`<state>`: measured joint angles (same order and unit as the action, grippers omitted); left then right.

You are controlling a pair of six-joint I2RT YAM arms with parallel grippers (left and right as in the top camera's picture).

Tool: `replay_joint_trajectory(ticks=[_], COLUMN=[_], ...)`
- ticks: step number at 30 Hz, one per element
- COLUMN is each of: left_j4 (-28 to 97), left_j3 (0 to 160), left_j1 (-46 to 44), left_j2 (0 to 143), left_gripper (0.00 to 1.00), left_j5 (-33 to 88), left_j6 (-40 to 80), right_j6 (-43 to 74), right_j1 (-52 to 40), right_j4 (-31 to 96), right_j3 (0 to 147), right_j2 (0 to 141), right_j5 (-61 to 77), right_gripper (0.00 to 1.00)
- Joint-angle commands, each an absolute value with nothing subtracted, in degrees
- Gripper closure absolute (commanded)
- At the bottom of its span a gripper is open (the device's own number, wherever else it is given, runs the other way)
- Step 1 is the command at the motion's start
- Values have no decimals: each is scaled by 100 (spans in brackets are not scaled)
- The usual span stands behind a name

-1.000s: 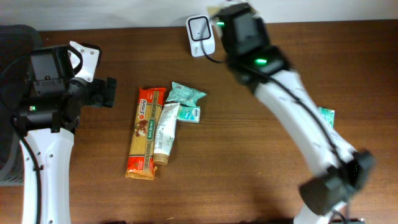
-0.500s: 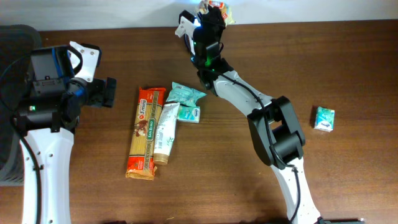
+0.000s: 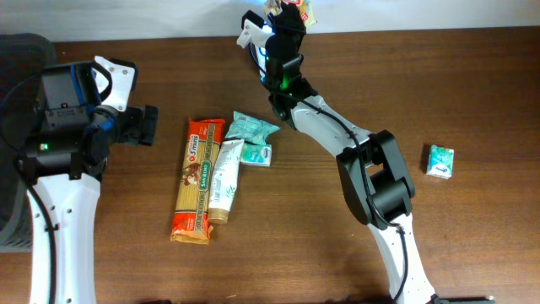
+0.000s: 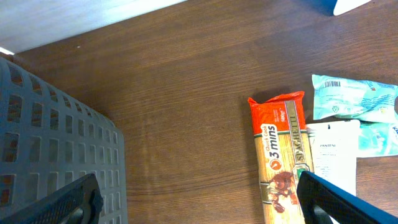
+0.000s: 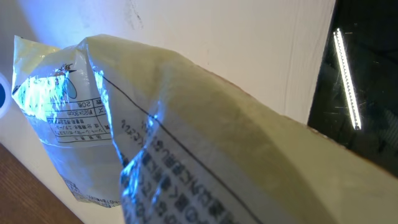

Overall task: Scan the item barcode
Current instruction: 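Lift the snack bag and hold it under the barcode scanner, then carry the snack bag right and release it on the table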

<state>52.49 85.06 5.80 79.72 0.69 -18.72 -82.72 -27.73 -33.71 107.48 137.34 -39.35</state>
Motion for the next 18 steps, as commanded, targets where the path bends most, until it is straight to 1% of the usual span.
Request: replay_joint_trajectory(ticks=[1, 2, 3, 5, 7, 8, 10, 13, 16, 18], left_j4=[5223, 5223, 5223, 5223, 5223, 5223, 5223, 5223, 5223, 5221], left_j3=[8538, 8538, 8538, 8538, 8538, 8538, 8538, 8538, 8538, 8538], left_j1=[607, 607, 607, 607, 607, 607, 607, 607, 607, 607], left_j2=[7970, 7970, 7970, 7970, 7970, 7970, 7970, 7970, 7970, 7970], left_gripper=[1, 1, 1, 1, 1, 1, 1, 1, 1, 1], left_j5=[132, 132, 132, 132, 132, 132, 132, 132, 132, 132], left_j6=[-1959, -1959, -1959, -1959, -1959, -1959, -1959, -1959, -1959, -1959], right_j6=[-8025, -7732, -7194, -6853, -6058, -5655, -4431, -2762, -676, 366], right_j1=[-2834, -2851, -2869, -2886, -2893, -2915, -2965, -2915, -2635, -2296], right_j4=[-3452, -3439, -3312, -2775, -1835, -1264, 228, 2327, 4473, 5725], right_j3=[10840, 10840, 10840, 10840, 10840, 10840, 10840, 10840, 10840, 10840], right_j2=[13526, 13454, 13297, 12982, 12387, 12099, 11424, 10440, 9306, 8748], right_j5=[-3968, -4016, -4132, -4215, -4399, -4418, -4287, -3457, -2768, -2696], right_gripper=[96, 96, 96, 96, 96, 96, 96, 96, 96, 96])
